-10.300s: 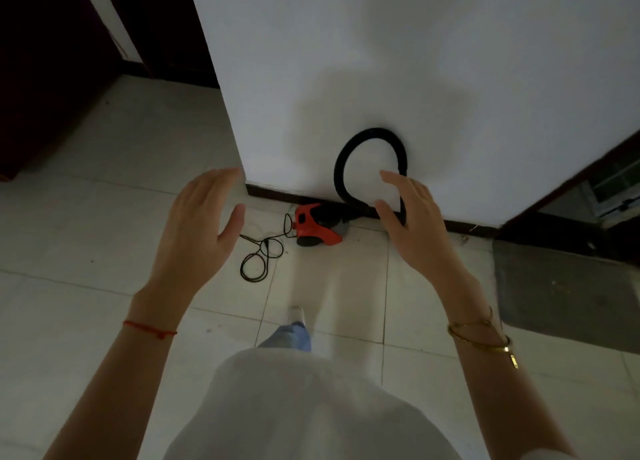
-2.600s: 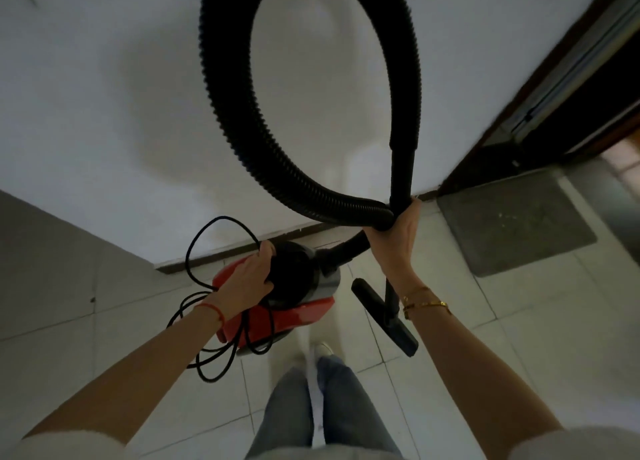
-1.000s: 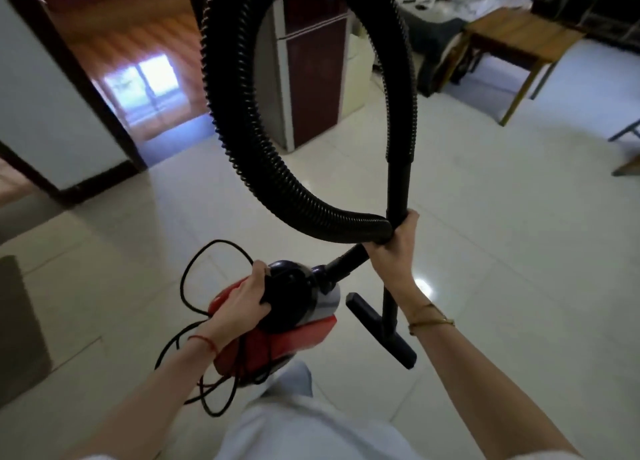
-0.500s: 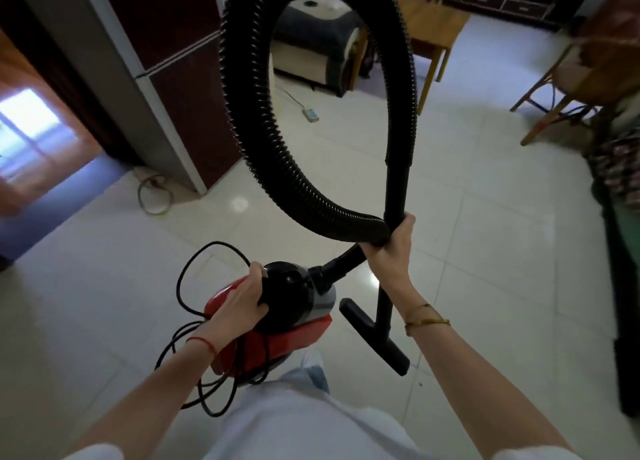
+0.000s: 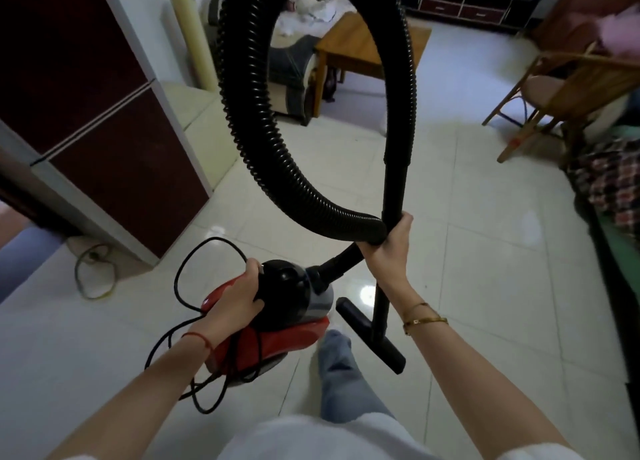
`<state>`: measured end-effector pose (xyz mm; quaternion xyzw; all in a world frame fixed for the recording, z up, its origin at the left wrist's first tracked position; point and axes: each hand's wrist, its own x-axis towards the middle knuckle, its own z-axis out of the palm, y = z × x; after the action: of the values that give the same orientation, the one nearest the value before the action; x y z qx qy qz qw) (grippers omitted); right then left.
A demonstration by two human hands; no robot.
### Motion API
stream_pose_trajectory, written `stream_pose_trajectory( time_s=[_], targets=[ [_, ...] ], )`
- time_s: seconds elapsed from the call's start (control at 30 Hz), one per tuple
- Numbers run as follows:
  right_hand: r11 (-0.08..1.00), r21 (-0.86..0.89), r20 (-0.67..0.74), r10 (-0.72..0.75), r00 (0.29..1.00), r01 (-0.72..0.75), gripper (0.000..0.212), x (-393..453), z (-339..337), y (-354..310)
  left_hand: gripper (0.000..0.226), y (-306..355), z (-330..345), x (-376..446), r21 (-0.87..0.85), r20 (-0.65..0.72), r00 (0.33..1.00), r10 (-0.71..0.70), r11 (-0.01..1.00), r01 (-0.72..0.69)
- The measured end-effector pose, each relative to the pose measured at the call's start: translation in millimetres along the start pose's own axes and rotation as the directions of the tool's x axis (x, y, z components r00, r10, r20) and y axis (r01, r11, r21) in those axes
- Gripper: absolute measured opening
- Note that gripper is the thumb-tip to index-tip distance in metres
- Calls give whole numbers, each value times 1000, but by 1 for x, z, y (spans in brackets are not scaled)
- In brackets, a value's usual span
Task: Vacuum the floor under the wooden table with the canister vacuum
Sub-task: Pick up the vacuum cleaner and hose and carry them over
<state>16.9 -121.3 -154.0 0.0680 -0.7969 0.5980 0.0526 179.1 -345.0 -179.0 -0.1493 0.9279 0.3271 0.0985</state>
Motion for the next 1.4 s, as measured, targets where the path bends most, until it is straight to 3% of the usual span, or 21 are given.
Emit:
stream_pose_trajectory(
  time_s=[0.43, 1.13, 1.4],
  targets=[
    [995, -48, 44, -82, 996, 84, 51, 337, 112, 2, 39, 41, -111, 312, -4, -52, 998, -43, 999, 43],
    [990, -137, -11, -31, 999, 30, 56, 785, 353, 36, 43, 3, -285, 814, -20, 8, 998, -68, 997, 68],
    [988, -156, 12, -16, 1000, 18, 52, 955, 424, 85, 51, -12, -301, 998, -7, 13, 999, -48, 999, 48]
  ],
)
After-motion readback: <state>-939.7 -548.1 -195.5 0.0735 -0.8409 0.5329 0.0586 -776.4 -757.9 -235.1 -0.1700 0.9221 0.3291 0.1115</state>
